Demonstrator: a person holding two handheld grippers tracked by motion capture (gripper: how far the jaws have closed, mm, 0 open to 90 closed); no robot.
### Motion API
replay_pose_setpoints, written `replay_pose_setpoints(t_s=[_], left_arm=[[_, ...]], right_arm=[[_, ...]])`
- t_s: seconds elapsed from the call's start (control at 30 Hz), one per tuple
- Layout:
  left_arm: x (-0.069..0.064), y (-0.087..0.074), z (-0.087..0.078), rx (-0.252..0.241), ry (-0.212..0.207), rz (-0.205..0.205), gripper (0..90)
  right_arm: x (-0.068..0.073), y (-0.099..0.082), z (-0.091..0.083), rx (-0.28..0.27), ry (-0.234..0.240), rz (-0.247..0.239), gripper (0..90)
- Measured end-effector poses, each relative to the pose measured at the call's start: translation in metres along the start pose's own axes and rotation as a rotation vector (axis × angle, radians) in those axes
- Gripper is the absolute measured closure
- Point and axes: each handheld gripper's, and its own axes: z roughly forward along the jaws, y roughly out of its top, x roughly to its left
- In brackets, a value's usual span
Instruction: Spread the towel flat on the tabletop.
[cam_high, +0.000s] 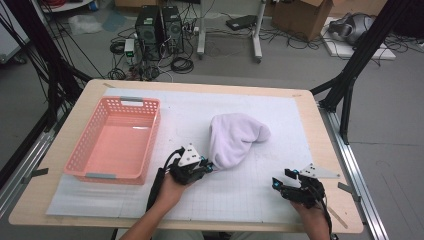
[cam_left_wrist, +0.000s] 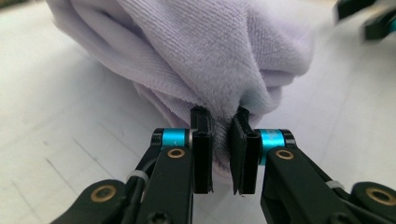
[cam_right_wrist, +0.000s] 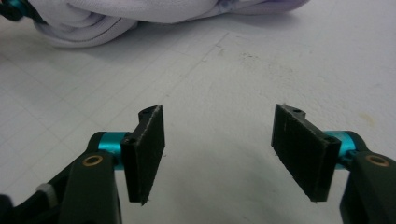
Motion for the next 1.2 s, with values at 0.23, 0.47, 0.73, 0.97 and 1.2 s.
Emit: replay_pose_setpoints(t_s=[0.23, 0.47, 0.73, 0.97, 1.2], left_arm=[[0.017, 0.011, -0.034, -0.148, 0.011, -0.084, 80.5], [0.022, 0.008, -0.033, -0.151, 0.028, -0.103, 80.4], [0.023, 0.007, -0.033, -0.16, 0.03, -0.113, 80.5], [0.025, 0.007, -0.037, -0.178, 0.04, -0.125, 80.5], [0.026, 0.005, -0.039, -0.172, 0.056, -0.127, 80.6]], right_arm=[[0.003, 0.024, 0.027, 0.009, 0.024, -0.044, 42.9], [0.011, 0.063, 0.071, 0.065, 0.064, -0.094, 47.0], [0.018, 0.09, 0.132, 0.127, 0.054, -0.067, 46.8], [0.018, 0.092, 0.142, 0.152, 0.057, -0.049, 84.0], [0.012, 0.075, 0.083, 0.169, 0.137, -0.056, 84.1]])
